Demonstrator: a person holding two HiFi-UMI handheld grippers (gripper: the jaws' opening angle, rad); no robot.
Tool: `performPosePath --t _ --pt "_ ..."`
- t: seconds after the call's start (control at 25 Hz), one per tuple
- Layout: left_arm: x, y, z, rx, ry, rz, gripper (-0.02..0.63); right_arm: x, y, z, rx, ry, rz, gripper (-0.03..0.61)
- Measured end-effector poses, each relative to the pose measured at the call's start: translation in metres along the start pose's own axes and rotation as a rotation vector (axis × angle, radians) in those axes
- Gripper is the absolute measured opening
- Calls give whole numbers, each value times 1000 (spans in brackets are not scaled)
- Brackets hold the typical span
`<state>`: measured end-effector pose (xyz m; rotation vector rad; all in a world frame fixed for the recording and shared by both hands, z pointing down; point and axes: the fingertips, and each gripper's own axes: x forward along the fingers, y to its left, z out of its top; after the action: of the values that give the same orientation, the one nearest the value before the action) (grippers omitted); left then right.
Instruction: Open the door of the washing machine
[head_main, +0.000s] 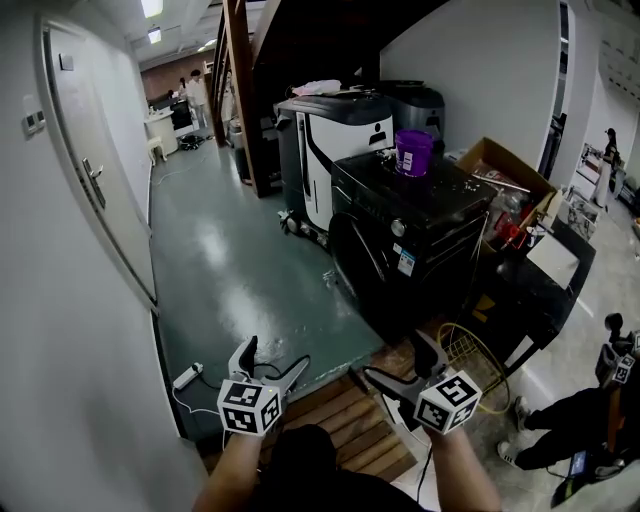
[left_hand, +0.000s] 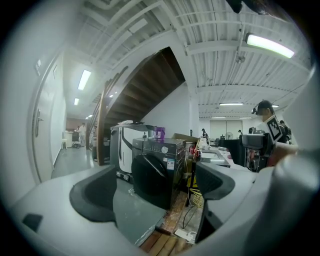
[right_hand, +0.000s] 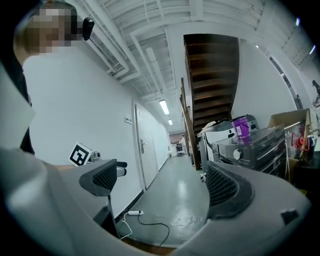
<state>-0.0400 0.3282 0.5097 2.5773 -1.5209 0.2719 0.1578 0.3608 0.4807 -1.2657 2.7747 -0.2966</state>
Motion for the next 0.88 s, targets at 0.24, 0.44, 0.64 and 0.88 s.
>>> performPosePath --t 0.24,0.44,0.64,0.88 --pt "2 0 6 -4 -35 -2 491 0 -3 -5 10 11 6 560" --pt "20 2 14 -100 -94 -58 489 15 -14 -10 27 30 5 560" --pt "54 18 13 -80 -105 -69 488 48 -39 -21 27 67 1 560" --pt "104 66 -1 -62 -46 -54 488 118 -61 -35 45 118 33 558"
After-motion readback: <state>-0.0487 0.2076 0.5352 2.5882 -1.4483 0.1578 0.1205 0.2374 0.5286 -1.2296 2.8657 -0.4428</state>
